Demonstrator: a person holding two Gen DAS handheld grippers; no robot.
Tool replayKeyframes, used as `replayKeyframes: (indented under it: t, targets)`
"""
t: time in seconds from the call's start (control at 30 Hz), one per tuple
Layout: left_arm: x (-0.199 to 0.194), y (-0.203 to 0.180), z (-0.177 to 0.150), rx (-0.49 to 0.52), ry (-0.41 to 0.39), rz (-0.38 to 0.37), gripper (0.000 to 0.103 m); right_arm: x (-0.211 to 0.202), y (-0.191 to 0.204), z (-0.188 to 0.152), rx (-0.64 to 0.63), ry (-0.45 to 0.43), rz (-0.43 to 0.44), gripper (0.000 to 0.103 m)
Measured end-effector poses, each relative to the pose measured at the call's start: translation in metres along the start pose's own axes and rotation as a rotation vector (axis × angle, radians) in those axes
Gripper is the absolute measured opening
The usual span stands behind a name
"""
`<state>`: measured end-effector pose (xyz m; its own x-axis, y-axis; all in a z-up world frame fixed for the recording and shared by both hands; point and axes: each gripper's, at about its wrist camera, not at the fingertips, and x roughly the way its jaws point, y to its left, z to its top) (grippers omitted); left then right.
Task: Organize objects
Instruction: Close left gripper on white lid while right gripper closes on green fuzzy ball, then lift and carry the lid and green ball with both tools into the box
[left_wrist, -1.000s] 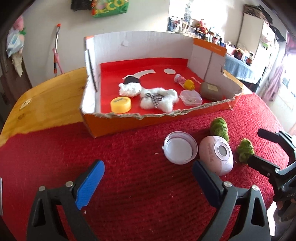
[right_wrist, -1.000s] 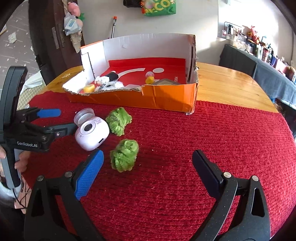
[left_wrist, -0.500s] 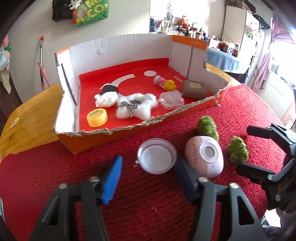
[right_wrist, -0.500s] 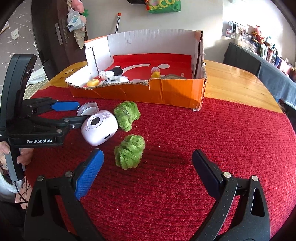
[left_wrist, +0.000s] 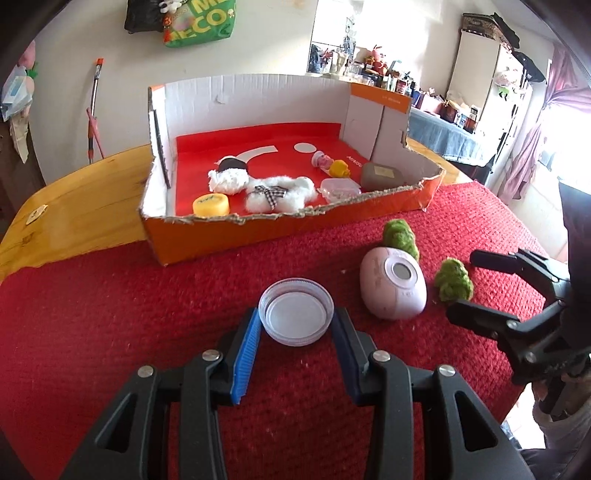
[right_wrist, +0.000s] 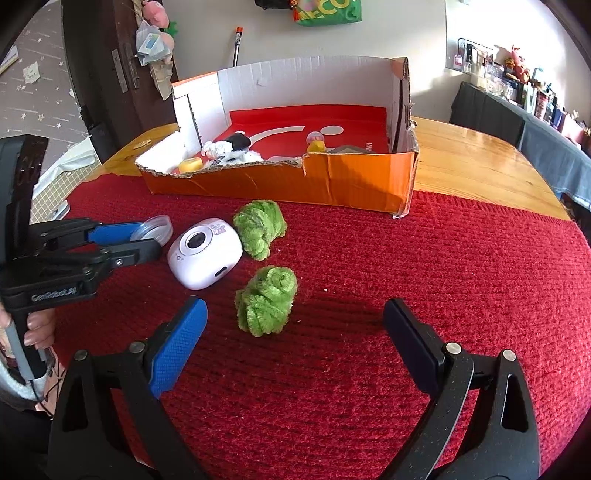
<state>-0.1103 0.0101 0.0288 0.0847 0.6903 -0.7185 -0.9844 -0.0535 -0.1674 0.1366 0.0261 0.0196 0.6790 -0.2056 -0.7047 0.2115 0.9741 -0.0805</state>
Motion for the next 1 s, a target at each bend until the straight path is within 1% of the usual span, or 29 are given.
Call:
replayKeyframes:
  t: [0.07, 0.13, 0.17, 0.2, 0.23, 0.27, 0.33, 0.4, 0.5, 0.6, 1.0]
  targets:
    - [0.0, -0.002, -0.001, 0.011, -0.002, 0.004, 0.042, 0.001, 0.003, 0.0, -0.011, -0.006, -0.008, 0.089]
    - [0.002, -0.003, -0.001, 0.013, 0.0, 0.007, 0.042, 0.001, 0.005, 0.001, -0.017, -0.012, -0.008, 0.066]
    - [0.003, -0.003, -0.001, 0.01, -0.003, 0.008, 0.042, 0.001, 0.005, 0.001, -0.017, -0.015, -0.003, 0.061]
    - [0.003, -0.003, 0.0, 0.006, -0.007, 0.007, 0.042, 0.001, 0.005, 0.001, -0.017, -0.017, -0.002, 0.049]
    - [0.003, -0.003, 0.0, 0.003, -0.01, 0.003, 0.042, 0.0, 0.006, 0.0, -0.017, -0.023, 0.001, 0.032]
    - [0.002, -0.003, 0.0, 0.001, -0.013, -0.002, 0.042, -0.002, 0.005, 0.0, -0.01, -0.033, 0.022, 0.029]
    - [-0.003, -0.005, -0.001, 0.004, -0.026, -0.012, 0.041, -0.005, 0.004, 0.0, 0.003, -0.036, 0.053, 0.029]
    - [-0.012, -0.008, -0.001, 0.014, -0.051, -0.009, 0.041, -0.011, 0.006, 0.001, 0.018, -0.058, 0.039, 0.029]
    - [-0.025, -0.011, 0.002, 0.021, -0.085, -0.016, 0.041, -0.022, 0.01, 0.006, 0.007, -0.088, 0.052, 0.029]
    - [-0.034, -0.013, 0.006, 0.023, -0.102, -0.033, 0.041, -0.029, 0.016, 0.012, -0.006, -0.109, 0.064, 0.029]
    - [-0.042, -0.016, 0.01, 0.026, -0.117, -0.034, 0.041, -0.029, 0.016, 0.013, 0.009, -0.1, 0.084, 0.029]
